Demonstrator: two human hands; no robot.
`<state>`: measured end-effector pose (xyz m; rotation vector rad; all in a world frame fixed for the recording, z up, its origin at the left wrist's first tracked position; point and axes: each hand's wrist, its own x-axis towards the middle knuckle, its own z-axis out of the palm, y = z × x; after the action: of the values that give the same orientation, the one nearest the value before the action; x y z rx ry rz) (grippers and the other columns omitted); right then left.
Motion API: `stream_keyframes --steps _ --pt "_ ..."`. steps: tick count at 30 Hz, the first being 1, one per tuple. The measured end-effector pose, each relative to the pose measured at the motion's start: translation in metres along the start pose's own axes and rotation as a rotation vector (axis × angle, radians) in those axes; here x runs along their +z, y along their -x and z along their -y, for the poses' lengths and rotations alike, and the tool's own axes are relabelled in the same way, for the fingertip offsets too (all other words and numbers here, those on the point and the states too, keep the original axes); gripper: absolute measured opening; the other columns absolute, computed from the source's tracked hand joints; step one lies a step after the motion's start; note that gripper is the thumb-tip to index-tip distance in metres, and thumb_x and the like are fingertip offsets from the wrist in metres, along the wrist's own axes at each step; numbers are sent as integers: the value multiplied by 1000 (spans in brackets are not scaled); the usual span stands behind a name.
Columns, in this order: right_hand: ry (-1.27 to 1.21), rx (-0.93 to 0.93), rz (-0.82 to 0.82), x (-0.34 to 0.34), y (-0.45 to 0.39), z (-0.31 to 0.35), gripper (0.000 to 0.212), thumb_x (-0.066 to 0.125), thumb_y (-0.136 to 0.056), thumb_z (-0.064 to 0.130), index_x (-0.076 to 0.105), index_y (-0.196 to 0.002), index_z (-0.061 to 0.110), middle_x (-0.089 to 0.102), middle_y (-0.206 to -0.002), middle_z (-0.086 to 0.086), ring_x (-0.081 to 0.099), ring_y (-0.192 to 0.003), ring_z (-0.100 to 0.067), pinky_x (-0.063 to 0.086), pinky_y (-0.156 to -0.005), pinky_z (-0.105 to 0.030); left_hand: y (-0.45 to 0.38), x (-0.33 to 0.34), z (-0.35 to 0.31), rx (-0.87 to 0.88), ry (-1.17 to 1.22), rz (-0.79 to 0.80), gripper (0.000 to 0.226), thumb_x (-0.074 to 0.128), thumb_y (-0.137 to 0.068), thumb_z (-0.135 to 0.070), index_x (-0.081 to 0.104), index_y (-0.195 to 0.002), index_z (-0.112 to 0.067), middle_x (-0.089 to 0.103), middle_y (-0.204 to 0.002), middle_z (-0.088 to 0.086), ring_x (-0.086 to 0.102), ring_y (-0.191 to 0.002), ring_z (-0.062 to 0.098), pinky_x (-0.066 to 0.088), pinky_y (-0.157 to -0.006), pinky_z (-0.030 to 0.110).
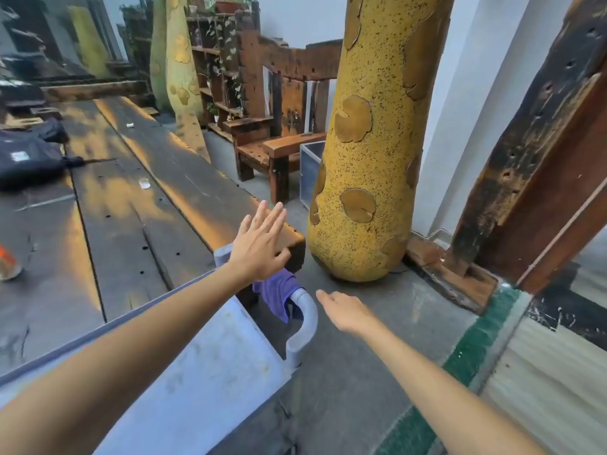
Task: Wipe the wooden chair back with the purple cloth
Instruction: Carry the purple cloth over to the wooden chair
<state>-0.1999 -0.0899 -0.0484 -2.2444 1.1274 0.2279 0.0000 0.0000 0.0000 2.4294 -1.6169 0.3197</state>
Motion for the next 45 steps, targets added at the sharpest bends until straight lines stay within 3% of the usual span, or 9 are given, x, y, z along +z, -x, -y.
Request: stream_keyframes --steps 7,15,20,22,29,31,34,38,45 --pt "-811 365 330 48 -97 3 68 34 -104 60 47 -150 12 55 -148 -11 53 -134 -28 39 -116 -42 -26 63 49 -259 96 215 77 47 -97 -42 17 -161 -11 10 -170 9 -6 -156 32 8 -124 53" --pt "-1067 281 460 75 -168 6 46 62 -90 59 64 -123 27 79 -109 -5 76 -97 -24 59 -70 -36 -54 117 84 -314 78 329 52 41 -100 -38 56 -142 -12 14 -169 15 -9 -155 36 8 -124 53" --pt "-1058 120 244 70 -187 16 29 62 -98 42 68 -119 22 76 -113 -9 74 -100 -27 60 -93 -47 -72 141 82 -275 48 354 52 41 -99 -46 71 -121 -9 18 -168 14 -9 -156 34 6 -123 53" --pt "-1189 94 243 56 -188 20 25 57 -103 40 66 -121 24 77 -113 -8 76 -101 -27 62 -88 -45 -82 150 79 -289 35 366 56 42 -97 -48 71 -118 -5 18 -168 15 -10 -156 33 5 -123 53" --pt "-1458 -53 325 -26 -201 22 40 39 -109 42 61 -134 19 71 -131 -7 67 -122 -23 52 -103 -46 -135 153 54 -466 368 682 70 10 -105 -52 41 -153 -13 39 -159 14 17 -154 32 6 -124 52" --pt "-1460 -78 345 -53 -213 14 48 35 -109 45 62 -134 15 67 -135 -11 63 -127 -25 51 -105 -46 -154 148 45 -532 763 728 63 22 -104 -57 52 -147 -22 50 -153 6 44 -141 24 24 -121 44" --pt "-1447 -138 353 -97 -240 1 60 31 -109 46 50 -146 2 58 -143 -22 53 -138 -33 38 -118 -48 -186 143 33 -648 1228 788 41 56 -83 -57 80 -87 -25 72 -85 2 59 -72 17 46 -67 28" --pt "-1358 -262 332 -158 -288 -26 28 50 -107 20 58 -132 12 66 -135 -15 61 -129 -29 46 -111 -46 -237 148 23 -685 1347 541 15 61 -97 -21 74 -91 -21 69 -82 -2 62 -68 9 49 -57 22" --pt "-890 -311 286 -272 -383 -83 29 57 -103 10 63 -132 6 73 -125 -9 70 -114 -21 54 -98 -37 -344 148 20 -732 1239 175 15 63 -99 -21 78 -96 -22 72 -107 10 67 -100 24 57 -82 40"
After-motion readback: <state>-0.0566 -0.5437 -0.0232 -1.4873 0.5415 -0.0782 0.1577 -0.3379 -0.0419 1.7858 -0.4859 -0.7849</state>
